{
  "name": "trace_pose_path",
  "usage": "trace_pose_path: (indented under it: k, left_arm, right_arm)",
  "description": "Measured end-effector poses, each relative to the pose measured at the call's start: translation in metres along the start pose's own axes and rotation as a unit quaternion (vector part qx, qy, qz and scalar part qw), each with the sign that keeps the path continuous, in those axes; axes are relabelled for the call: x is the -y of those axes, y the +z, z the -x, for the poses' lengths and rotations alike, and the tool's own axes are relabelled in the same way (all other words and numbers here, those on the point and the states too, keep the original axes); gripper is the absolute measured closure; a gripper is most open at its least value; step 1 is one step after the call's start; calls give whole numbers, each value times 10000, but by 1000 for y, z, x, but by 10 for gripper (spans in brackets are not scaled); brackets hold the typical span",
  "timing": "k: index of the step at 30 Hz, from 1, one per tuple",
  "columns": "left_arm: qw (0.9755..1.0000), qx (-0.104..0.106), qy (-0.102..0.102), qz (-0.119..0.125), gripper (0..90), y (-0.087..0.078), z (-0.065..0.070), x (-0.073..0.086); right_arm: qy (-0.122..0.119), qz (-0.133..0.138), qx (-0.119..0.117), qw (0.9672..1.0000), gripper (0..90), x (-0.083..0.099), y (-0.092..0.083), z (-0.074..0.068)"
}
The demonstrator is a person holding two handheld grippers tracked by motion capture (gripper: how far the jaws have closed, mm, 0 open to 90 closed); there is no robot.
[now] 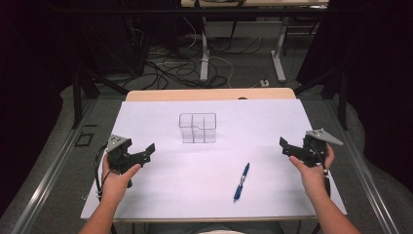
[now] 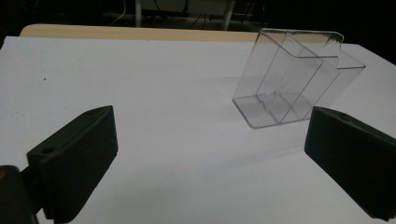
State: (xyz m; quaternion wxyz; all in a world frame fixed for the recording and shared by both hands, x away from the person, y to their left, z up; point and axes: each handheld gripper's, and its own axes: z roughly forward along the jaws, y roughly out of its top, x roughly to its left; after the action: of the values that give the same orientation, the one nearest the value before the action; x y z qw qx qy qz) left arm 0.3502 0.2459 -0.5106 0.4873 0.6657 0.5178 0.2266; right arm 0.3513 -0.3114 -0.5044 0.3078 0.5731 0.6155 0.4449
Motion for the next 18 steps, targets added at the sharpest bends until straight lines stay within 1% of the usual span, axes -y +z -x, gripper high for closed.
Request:
trace_pose_path:
  k: [1,2,4,5,6,7,9,10,12,13,15,16,17,18]
  left_arm:
    - [10000,-25,-45,78,65,1,0,-2]
    - [10000,-25,-45,78,86,1,0,-2]
    - [9999,-36,-135,89,138,5,0,-6]
    - [9999,-36,-135,89,164,5,0,-6]
    - [9998,-70,-158,120,164,7,1,-7]
    - [9997,-75,-180,117,177,11,2,-10]
    - [9998,-57,-169,116,226,12,2,-12]
    - [9998,-51,-161,106,240,14,4,-13]
    - [9999,-65,-77,109,287,18,7,-16]
    - [9999,-58,-50,107,309,21,8,-18]
    - [9999,-14,-81,95,337,26,12,-24]
    - [9999,-14,-81,95,348,26,12,-24]
    - [9998,16,-98,155,378,28,14,-26]
    - [9997,91,-171,167,385,33,16,-31]
  right_arm:
    - [-57,-6,-13,10000,35,0,0,0]
    - [-44,-17,-30,10000,38,1,0,0]
    - [-114,-56,-92,9999,48,1,1,0]
    - [-114,-56,-92,9999,48,1,1,0]
    - [-113,80,-45,9999,54,2,4,-2]
    - [-143,-55,-118,9998,56,1,2,-2]
    - [-178,-71,-125,9997,61,2,3,-3]
    - [-148,-75,-117,9998,61,2,3,-4]
    - [-137,-123,-125,9998,61,2,3,-5]
    - [-186,-114,-140,9997,61,2,3,-5]
    - [-193,-144,-131,9996,61,2,2,-6]
    - [-199,-116,-142,9996,61,2,3,-7]
    - [-196,-100,-139,9997,61,2,3,-7]
    - [-204,-112,-133,9996,61,2,3,-7]
